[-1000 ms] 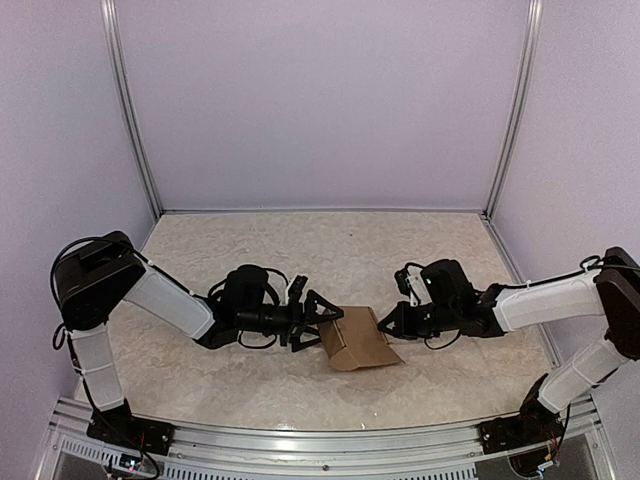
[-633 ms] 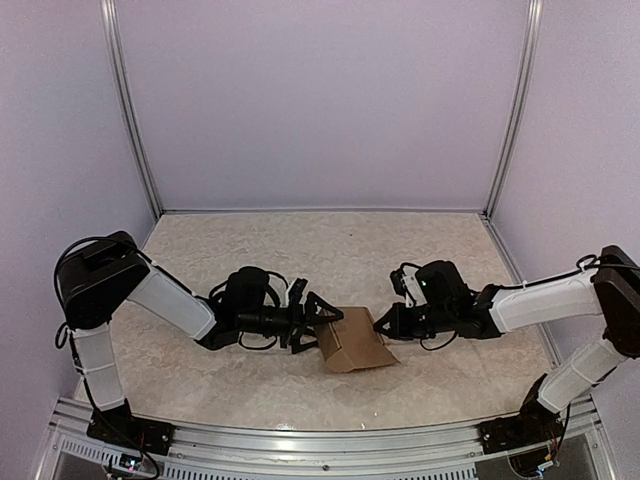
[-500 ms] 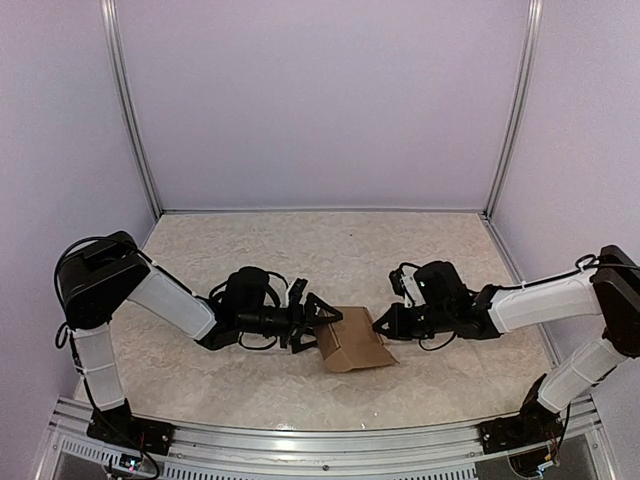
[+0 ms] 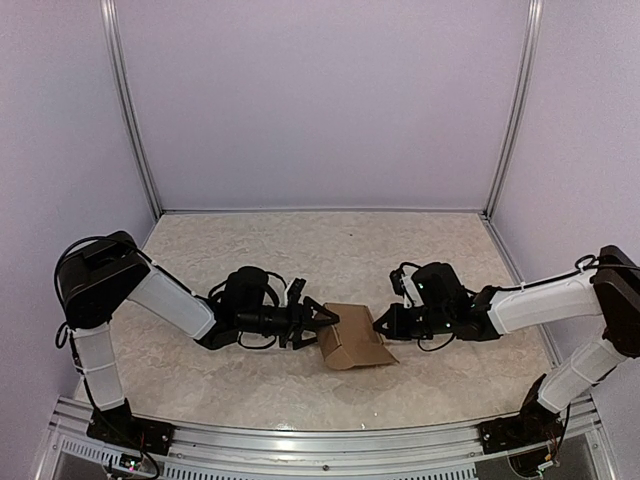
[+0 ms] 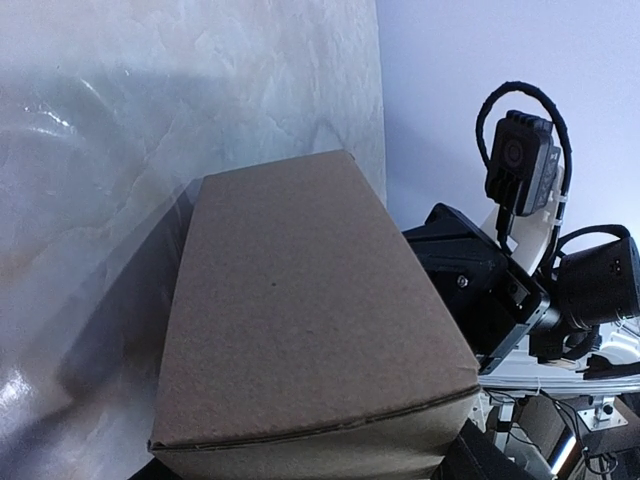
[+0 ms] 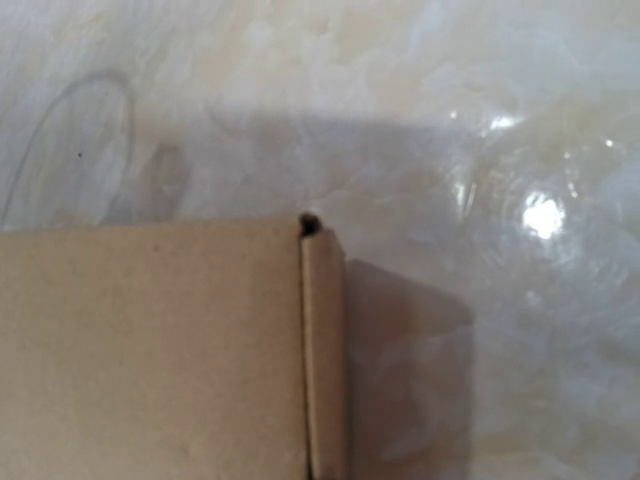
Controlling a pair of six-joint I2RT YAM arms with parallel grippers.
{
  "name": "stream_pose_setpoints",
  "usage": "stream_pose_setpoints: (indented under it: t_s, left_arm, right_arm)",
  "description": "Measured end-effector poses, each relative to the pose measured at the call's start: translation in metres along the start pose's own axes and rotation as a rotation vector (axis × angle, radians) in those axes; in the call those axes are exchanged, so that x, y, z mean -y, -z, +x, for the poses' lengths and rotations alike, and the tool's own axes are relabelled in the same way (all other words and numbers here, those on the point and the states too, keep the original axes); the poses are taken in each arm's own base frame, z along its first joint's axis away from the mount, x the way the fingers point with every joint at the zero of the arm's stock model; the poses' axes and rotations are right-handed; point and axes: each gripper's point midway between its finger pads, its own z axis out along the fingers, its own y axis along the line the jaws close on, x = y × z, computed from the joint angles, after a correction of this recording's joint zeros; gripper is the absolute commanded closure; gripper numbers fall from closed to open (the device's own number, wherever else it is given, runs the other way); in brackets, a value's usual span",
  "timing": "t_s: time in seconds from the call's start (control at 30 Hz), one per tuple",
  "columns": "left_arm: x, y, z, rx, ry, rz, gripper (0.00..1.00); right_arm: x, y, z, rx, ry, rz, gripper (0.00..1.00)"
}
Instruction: Fold the paper box
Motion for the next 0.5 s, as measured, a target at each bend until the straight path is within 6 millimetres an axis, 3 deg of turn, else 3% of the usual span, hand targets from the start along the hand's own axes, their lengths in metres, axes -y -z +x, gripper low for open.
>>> stream_pose_setpoints:
  t_s: [0.17, 0.5]
  left_arm:
    - [-0.001, 0.001, -0.001, 0.000, 0.001, 0.004, 0.81]
    - [-0.008, 0.017, 0.002, -0.016, 0.020, 0.030, 0.90]
  right_arm:
    - [-0.002, 0.003, -0.003, 0.019, 0.018, 0.002, 0.61]
    - [-0.032, 0.034, -0.036, 0.133, 0.165, -0.054, 0.23]
